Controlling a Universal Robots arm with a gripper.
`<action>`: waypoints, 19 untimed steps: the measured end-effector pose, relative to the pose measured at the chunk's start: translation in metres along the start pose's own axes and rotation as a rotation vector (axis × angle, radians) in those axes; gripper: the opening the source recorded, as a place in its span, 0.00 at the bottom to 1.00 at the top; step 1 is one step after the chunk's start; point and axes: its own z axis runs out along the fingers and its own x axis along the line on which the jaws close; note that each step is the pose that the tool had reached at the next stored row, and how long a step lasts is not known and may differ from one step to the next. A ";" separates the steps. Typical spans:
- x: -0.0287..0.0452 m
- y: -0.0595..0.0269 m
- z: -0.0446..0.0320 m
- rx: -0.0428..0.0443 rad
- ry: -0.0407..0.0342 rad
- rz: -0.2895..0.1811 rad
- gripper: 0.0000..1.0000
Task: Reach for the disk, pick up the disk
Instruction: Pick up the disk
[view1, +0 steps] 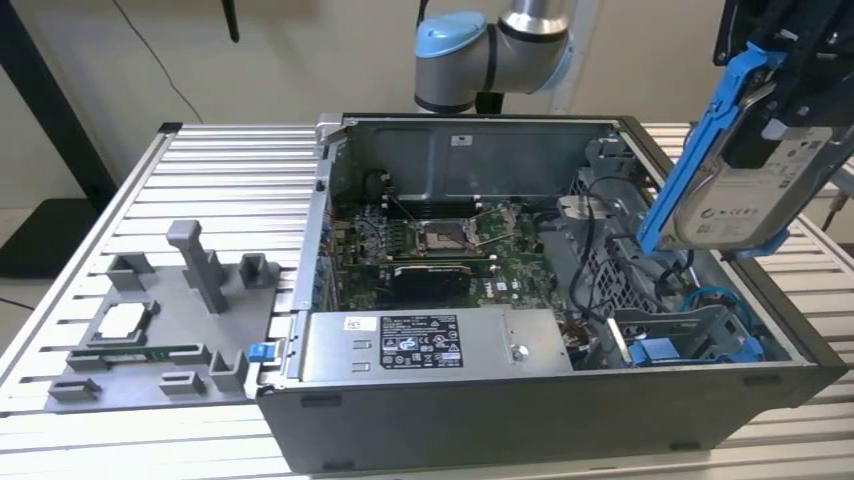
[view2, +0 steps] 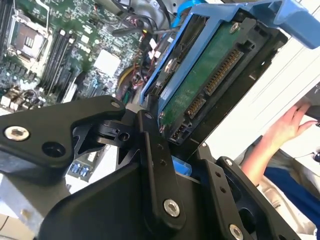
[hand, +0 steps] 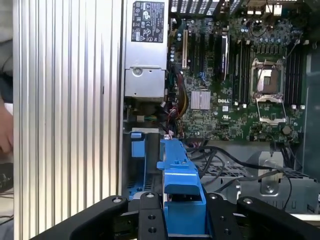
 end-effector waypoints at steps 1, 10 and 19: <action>0.0010 0.0000 0.0013 0.0000 -0.0003 0.000 0.00; 0.0085 -0.0010 0.0159 0.0010 0.0000 0.008 0.00; 0.0257 -0.0015 0.0254 0.0009 0.0002 0.001 0.00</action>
